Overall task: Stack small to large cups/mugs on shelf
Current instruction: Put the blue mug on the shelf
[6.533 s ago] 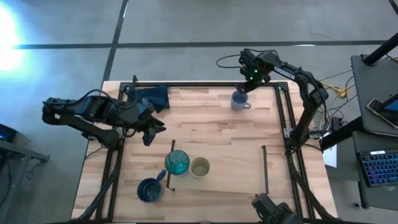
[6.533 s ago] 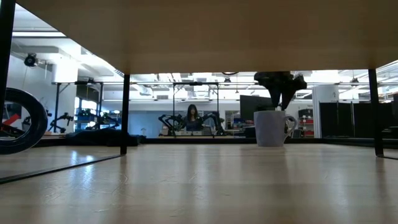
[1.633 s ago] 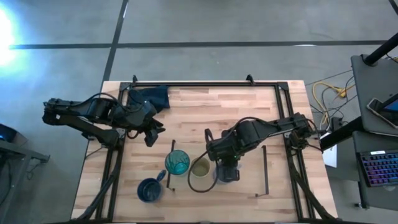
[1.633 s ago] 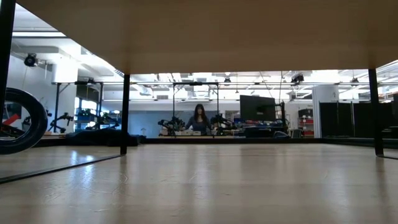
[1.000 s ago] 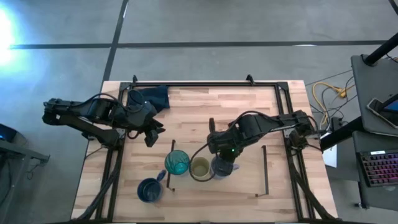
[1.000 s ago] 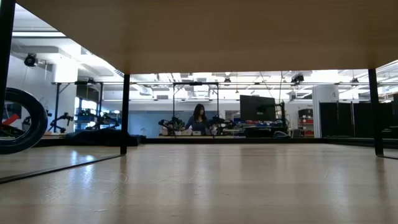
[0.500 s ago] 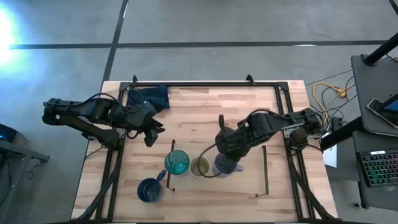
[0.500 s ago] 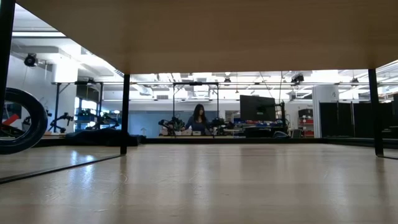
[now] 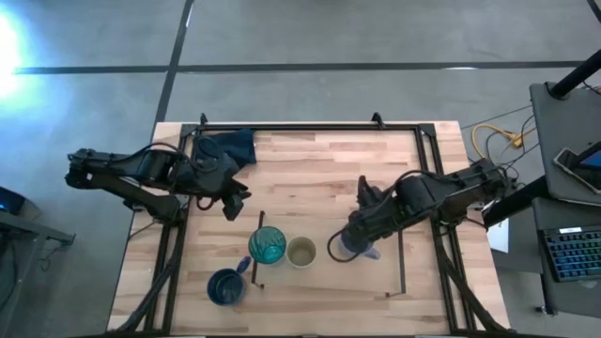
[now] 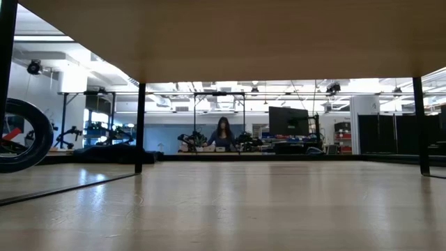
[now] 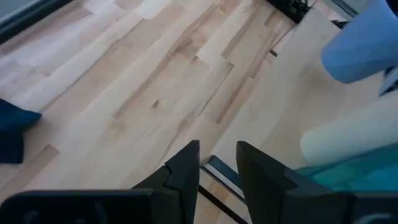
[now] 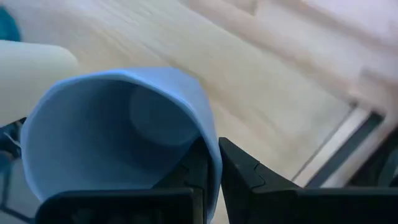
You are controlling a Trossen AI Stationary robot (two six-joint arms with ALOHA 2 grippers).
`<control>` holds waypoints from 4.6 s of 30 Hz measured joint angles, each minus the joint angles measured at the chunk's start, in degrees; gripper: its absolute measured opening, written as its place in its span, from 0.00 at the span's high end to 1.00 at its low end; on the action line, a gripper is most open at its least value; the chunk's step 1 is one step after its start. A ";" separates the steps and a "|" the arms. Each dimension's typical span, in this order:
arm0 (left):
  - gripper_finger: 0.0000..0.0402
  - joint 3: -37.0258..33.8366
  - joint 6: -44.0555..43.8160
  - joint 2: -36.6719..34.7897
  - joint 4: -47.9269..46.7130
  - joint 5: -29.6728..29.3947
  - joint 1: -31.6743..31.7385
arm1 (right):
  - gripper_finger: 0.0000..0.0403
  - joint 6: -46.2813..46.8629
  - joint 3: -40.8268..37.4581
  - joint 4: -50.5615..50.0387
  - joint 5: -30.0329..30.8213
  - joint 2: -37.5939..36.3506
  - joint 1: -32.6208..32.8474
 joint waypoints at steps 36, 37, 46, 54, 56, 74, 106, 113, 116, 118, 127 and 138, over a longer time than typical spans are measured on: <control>0.86 0.22 10.02 -11.09 -11.94 -7.65 0.02 | 0.94 24.20 4.92 1.13 -1.33 8.47 3.22; 0.86 0.22 10.35 -10.99 -11.94 -7.66 0.02 | 0.94 23.94 4.92 1.65 -1.38 8.78 3.22; 0.86 0.22 10.64 -11.02 -11.90 -8.54 0.02 | 0.85 21.93 4.92 5.14 -1.08 9.00 3.22; 0.86 0.22 10.62 -10.89 -11.88 -8.75 0.02 | 0.71 20.36 5.00 5.26 -1.09 8.60 3.20; 0.86 0.22 10.62 -10.80 -11.86 -8.76 0.02 | 0.69 19.51 5.31 5.15 -0.61 8.40 3.18; 0.86 0.28 10.01 -9.72 -10.02 -8.19 0.02 | 0.84 14.51 13.14 0.13 4.65 7.07 4.33; 0.86 0.28 10.19 -9.80 -7.96 -6.77 0.04 | 0.98 26.11 -2.94 11.78 1.69 7.13 12.05; 0.86 0.28 10.19 -9.70 -8.01 -6.75 0.03 | 0.98 25.84 -2.53 14.64 2.37 7.13 12.10; 0.86 0.28 10.19 -9.74 -8.03 -6.74 0.03 | 0.98 25.59 -1.28 15.01 5.19 7.13 12.10; 0.86 0.28 10.19 -9.69 -8.03 -6.75 0.02 | 0.98 24.78 -0.59 15.71 6.91 7.13 12.07; 0.86 0.57 10.72 -9.91 -7.60 -5.35 0.04 | 0.98 25.01 -0.08 10.68 7.73 7.13 12.09; 0.86 13.73 28.55 2.42 -0.84 7.12 9.97 | 0.98 25.24 0.41 9.61 7.75 6.85 12.21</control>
